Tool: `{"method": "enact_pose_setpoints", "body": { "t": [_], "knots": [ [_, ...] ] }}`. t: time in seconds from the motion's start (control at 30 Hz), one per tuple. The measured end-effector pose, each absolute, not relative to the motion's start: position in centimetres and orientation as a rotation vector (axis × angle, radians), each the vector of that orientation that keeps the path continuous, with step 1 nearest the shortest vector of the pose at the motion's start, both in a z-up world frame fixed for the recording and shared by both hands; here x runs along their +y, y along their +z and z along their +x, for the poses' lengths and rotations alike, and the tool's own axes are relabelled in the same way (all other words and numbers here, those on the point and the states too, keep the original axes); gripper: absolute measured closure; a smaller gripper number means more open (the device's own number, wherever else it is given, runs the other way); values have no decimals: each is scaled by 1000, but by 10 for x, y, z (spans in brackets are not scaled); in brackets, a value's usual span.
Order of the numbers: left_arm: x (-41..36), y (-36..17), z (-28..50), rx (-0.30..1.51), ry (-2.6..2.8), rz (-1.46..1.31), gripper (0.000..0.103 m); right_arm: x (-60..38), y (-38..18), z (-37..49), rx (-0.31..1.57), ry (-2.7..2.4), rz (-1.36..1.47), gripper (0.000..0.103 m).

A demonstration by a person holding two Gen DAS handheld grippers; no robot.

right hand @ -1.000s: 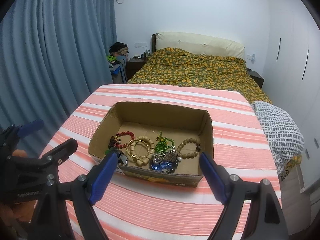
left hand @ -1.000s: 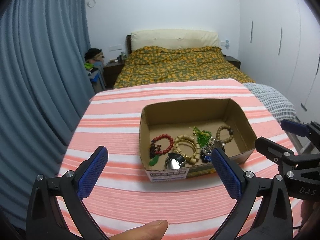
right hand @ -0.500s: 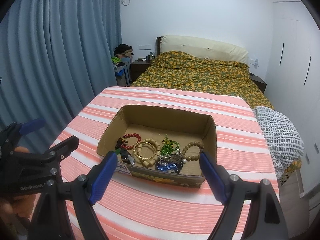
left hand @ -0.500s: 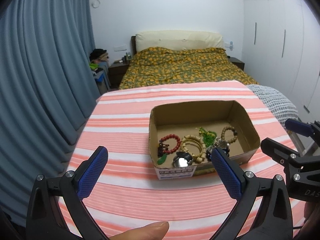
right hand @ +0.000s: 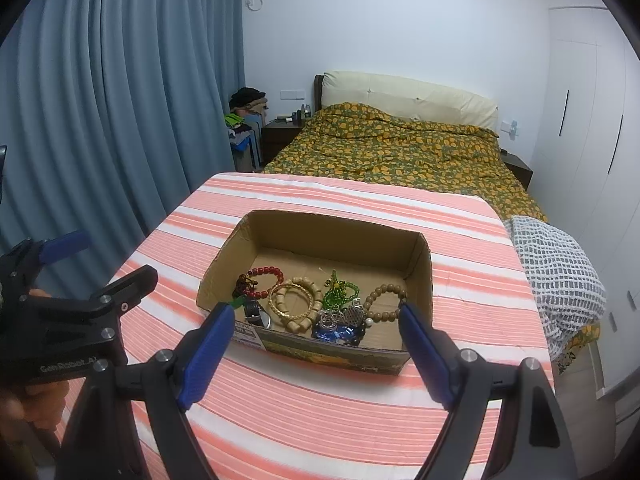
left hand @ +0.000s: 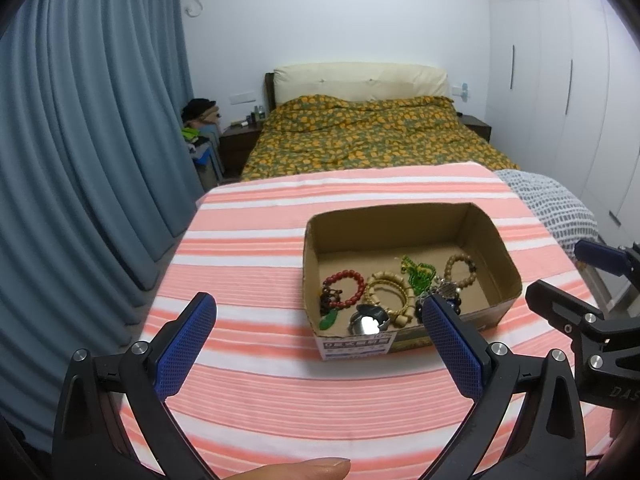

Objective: Organize jewelry

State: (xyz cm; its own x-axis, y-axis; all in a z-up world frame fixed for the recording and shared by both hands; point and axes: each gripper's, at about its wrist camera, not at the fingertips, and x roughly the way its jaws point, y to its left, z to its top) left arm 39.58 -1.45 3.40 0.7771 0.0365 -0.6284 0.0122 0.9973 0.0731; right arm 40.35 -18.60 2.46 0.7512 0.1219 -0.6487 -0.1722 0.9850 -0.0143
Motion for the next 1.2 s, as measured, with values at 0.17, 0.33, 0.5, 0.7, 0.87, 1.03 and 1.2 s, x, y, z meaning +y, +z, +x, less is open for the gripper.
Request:
{"method": "enact_pose_setpoints", "body": {
  "t": [0.17, 0.33, 0.5, 0.7, 0.87, 1.03, 1.2],
  "knots": [
    [-15, 34, 396, 677, 12, 72, 0, -186, 26, 402, 698, 158, -78, 17],
    [-16, 34, 396, 676, 14, 72, 0, -186, 27, 402, 701, 156, -78, 17],
    [-15, 35, 396, 676, 11, 74, 0, -186, 26, 402, 702, 154, -82, 17],
    [-15, 35, 397, 677, 11, 75, 0, -187, 29, 400, 698, 152, -84, 17],
    [-15, 35, 397, 680, 11, 77, 0, -187, 28, 401, 699, 149, -87, 17],
    [-14, 32, 400, 688, 15, 77, 0, -187, 27, 402, 699, 147, -90, 17],
    [-12, 30, 399, 696, 23, 46, 0, -188, 27, 401, 699, 145, -86, 17]
  ]
}}
